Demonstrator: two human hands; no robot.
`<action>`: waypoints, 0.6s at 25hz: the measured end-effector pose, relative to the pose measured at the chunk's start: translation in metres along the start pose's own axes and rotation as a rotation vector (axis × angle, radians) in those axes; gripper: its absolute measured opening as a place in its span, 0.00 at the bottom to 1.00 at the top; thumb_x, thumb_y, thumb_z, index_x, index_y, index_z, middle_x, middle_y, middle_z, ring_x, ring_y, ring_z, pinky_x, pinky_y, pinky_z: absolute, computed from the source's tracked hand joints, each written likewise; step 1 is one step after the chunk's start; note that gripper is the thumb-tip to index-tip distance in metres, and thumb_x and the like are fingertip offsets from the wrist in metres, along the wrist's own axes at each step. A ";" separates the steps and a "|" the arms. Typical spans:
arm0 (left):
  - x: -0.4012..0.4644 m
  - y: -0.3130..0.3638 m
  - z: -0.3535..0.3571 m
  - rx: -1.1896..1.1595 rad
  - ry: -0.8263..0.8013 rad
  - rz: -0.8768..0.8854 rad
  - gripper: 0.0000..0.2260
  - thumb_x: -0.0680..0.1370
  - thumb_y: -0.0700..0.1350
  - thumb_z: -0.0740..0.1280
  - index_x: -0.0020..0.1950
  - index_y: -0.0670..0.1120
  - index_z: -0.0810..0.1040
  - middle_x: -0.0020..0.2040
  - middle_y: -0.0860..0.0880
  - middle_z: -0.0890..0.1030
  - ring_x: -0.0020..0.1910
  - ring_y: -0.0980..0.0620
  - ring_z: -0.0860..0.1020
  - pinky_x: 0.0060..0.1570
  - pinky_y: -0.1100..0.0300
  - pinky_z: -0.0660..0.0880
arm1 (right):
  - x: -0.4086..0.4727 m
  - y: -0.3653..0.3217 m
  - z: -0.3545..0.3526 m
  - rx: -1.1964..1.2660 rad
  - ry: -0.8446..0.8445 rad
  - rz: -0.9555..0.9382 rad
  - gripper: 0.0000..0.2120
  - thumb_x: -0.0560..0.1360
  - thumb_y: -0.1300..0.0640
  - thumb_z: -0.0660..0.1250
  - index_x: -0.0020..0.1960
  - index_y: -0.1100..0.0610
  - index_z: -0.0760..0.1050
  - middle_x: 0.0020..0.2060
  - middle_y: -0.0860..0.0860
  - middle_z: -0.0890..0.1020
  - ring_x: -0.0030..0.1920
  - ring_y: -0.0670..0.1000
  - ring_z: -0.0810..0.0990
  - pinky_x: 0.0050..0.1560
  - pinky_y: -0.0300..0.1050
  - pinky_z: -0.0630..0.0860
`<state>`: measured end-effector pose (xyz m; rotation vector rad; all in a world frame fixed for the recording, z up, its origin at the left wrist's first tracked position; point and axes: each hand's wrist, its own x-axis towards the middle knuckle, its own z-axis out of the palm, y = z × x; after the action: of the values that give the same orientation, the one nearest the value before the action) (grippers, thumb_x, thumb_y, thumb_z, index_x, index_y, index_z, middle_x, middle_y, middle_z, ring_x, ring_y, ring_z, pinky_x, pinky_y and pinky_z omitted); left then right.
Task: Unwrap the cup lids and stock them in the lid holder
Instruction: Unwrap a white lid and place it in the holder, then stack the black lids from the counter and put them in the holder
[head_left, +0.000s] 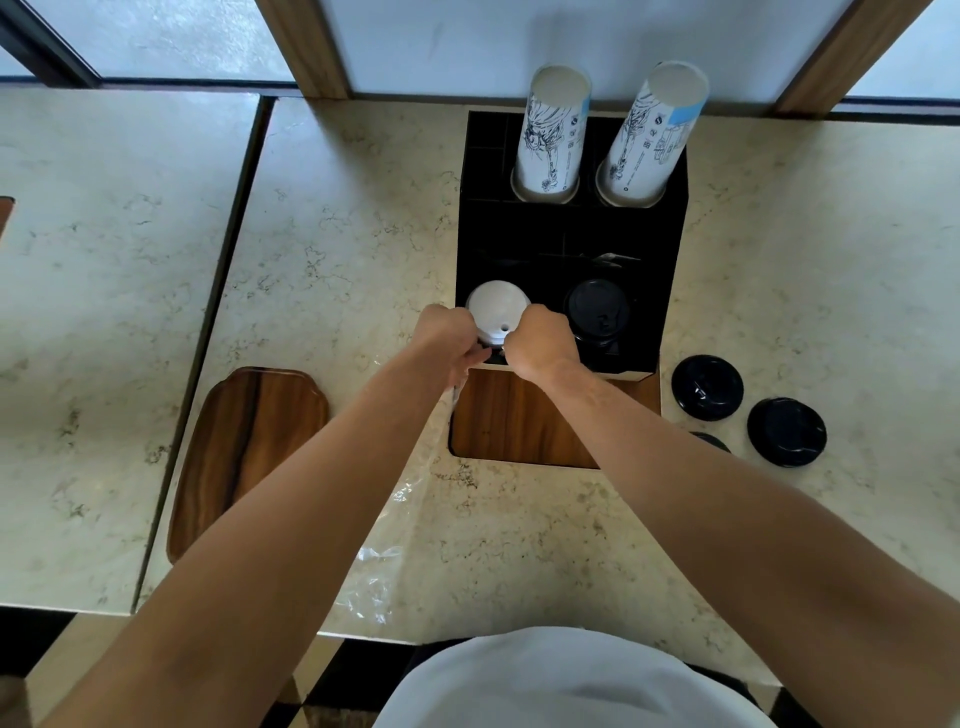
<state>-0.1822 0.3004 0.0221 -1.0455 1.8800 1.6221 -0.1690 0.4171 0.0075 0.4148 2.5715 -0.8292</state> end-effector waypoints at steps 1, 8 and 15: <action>-0.002 -0.001 -0.003 0.044 0.002 0.027 0.12 0.80 0.29 0.63 0.62 0.39 0.75 0.47 0.44 0.76 0.39 0.48 0.79 0.22 0.65 0.76 | -0.004 0.002 -0.002 0.001 0.027 -0.028 0.18 0.79 0.65 0.66 0.68 0.67 0.73 0.61 0.64 0.81 0.60 0.62 0.81 0.44 0.44 0.74; -0.025 -0.029 -0.016 0.185 -0.070 0.275 0.05 0.80 0.38 0.69 0.47 0.47 0.82 0.44 0.45 0.85 0.43 0.50 0.86 0.36 0.63 0.83 | -0.040 0.040 -0.014 0.220 0.227 -0.285 0.15 0.80 0.56 0.70 0.65 0.61 0.78 0.59 0.57 0.83 0.57 0.54 0.83 0.58 0.46 0.81; -0.052 -0.067 -0.003 0.358 -0.172 0.354 0.07 0.81 0.39 0.65 0.46 0.43 0.82 0.41 0.43 0.82 0.40 0.50 0.80 0.43 0.55 0.83 | -0.075 0.088 -0.019 0.235 0.229 -0.276 0.16 0.78 0.53 0.71 0.63 0.58 0.79 0.57 0.54 0.82 0.51 0.48 0.82 0.48 0.32 0.74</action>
<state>-0.0975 0.3085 0.0189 -0.4297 2.2155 1.4175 -0.0744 0.4855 0.0130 0.2345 2.7932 -1.2554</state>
